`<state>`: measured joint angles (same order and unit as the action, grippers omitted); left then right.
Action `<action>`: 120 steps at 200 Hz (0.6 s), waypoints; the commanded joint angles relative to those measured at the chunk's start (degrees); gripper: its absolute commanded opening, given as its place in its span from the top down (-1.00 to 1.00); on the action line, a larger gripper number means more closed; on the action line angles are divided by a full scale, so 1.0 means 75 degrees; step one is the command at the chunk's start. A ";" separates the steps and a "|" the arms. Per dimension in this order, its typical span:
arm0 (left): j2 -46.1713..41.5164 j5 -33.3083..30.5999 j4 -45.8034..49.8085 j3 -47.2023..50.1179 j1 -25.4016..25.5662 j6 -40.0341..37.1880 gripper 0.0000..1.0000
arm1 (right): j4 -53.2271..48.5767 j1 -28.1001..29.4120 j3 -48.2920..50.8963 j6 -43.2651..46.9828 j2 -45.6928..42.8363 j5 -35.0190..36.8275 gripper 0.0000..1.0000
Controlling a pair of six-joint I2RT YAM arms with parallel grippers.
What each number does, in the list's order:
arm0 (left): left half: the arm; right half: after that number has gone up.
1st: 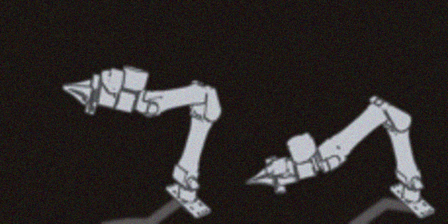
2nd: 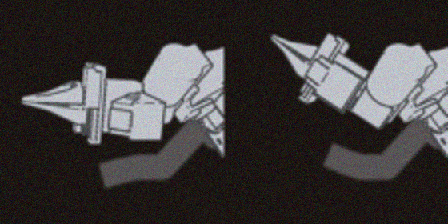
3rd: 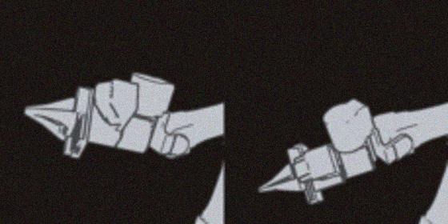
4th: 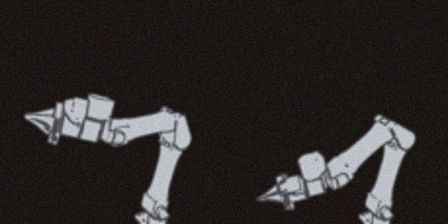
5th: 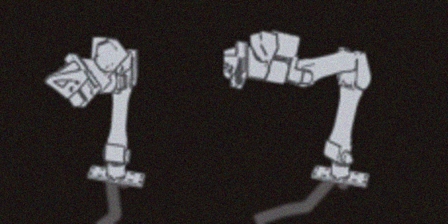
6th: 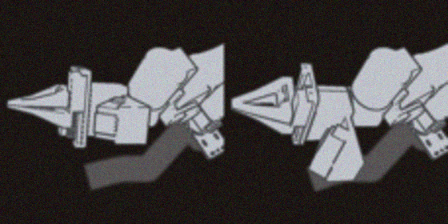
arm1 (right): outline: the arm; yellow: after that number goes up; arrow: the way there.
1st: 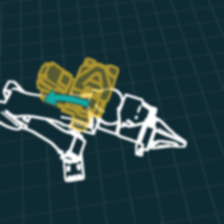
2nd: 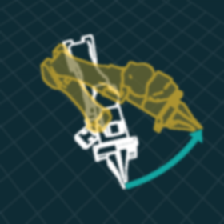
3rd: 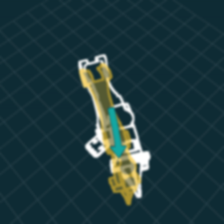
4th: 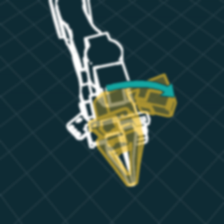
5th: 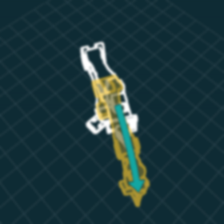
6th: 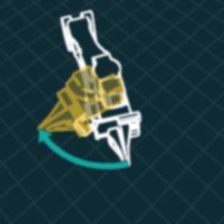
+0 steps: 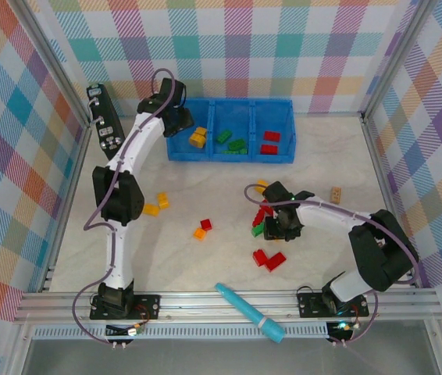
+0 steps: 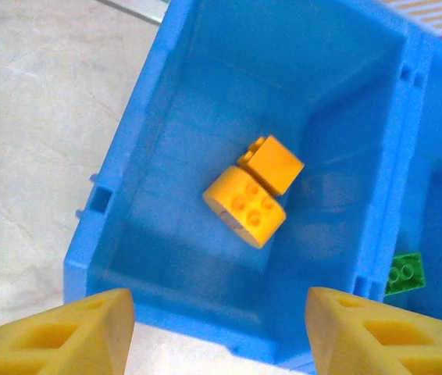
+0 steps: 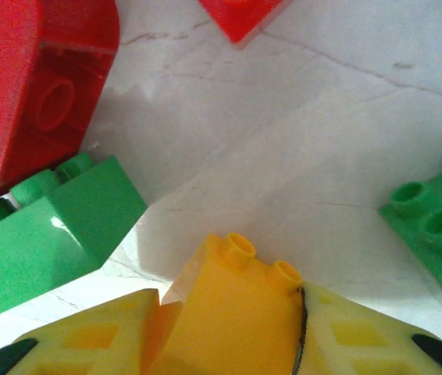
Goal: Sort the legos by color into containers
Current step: Pick up the lego from the bottom-center of the table, then place the lego in the container.
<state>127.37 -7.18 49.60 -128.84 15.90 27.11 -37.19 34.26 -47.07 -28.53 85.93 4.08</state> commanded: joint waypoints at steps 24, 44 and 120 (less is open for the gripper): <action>-0.1728 0.0068 -0.0379 0.1757 -0.0251 -0.0544 -0.19 | -0.1596 0.0021 -0.1862 0.0084 -0.0299 0.0499 0.23; -0.2522 0.0568 -0.0702 0.2698 -0.0633 -0.0585 -0.19 | -0.2120 0.0019 -0.3148 0.0258 -0.0190 0.0546 0.22; -0.5675 0.1467 -0.0984 0.6004 -0.1590 -0.0988 -0.19 | -0.3833 0.0014 -0.9566 0.2041 0.2256 0.1515 0.20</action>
<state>90.96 -1.26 44.16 -89.93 3.86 21.26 -58.65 34.26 -106.59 -19.51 97.06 11.88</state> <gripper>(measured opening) 0.596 0.399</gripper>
